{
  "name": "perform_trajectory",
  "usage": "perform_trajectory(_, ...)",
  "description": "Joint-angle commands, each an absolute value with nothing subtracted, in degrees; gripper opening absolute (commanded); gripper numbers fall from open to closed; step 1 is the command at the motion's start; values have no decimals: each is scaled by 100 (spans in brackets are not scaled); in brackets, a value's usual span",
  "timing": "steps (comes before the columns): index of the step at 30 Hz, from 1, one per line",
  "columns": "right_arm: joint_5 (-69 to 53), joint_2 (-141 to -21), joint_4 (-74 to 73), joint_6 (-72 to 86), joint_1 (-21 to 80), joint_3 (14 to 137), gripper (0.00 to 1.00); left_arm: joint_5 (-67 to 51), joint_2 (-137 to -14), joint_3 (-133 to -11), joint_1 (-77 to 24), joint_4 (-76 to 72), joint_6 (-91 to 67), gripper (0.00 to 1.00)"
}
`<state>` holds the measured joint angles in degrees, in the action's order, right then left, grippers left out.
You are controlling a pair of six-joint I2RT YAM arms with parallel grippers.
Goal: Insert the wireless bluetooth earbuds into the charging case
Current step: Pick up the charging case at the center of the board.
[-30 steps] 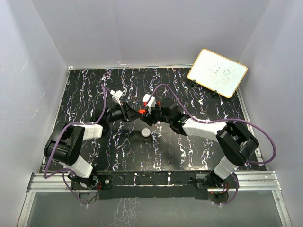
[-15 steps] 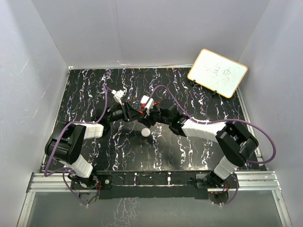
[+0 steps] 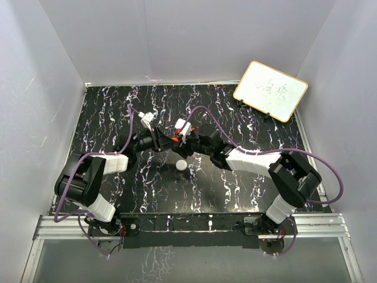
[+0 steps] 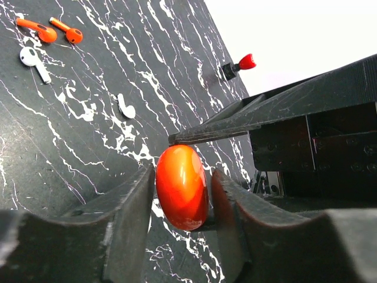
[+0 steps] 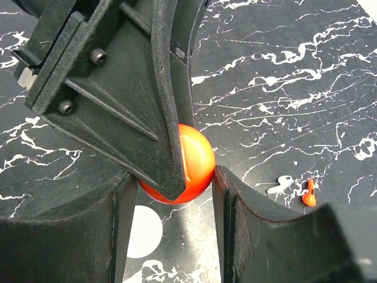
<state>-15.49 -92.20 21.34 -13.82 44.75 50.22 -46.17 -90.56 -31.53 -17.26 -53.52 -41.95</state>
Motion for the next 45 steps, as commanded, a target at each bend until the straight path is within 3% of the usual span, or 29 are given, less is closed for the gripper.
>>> perform_trajectory(1, -1412, -9161, 2597, -1425, 4501, 5222, 2, -4671, -8769, -3145, -1723, -5440, -4134, 37)
perform_trajectory(3, -1362, -9183, 2621, -1424, 4502, 5212, 2, -4697, -8765, -3136, -1723, -5459, -4158, 37)
perform_trajectory(6, -1314, -9236, 2629, -1424, 4503, 5212, 1, -4702, -8741, -3121, -1723, -5470, -4175, 47)
perform_trajectory(9, -1272, -9255, 2668, -1424, 4505, 5205, 1, -4688, -8711, -3120, -1723, -5411, -4143, 50)
perform_trajectory(31, -862, -9262, 2987, -1337, 4500, 5092, 0, -4636, -8653, -2935, -1723, -5346, -4131, 42)
perform_trajectory(40, -695, -9257, 3126, -1296, 4506, 5059, 0, -4661, -8721, -2906, -1723, -5438, -4184, 33)
perform_trajectory(42, -716, -9272, 3120, -1294, 4502, 5067, 0, -4663, -8734, -2909, -1723, -5453, -4184, 29)
perform_trajectory(45, -687, -9300, 3120, -1283, 4501, 5081, 0, -4667, -8749, -2924, -1722, -5475, -4177, 12)
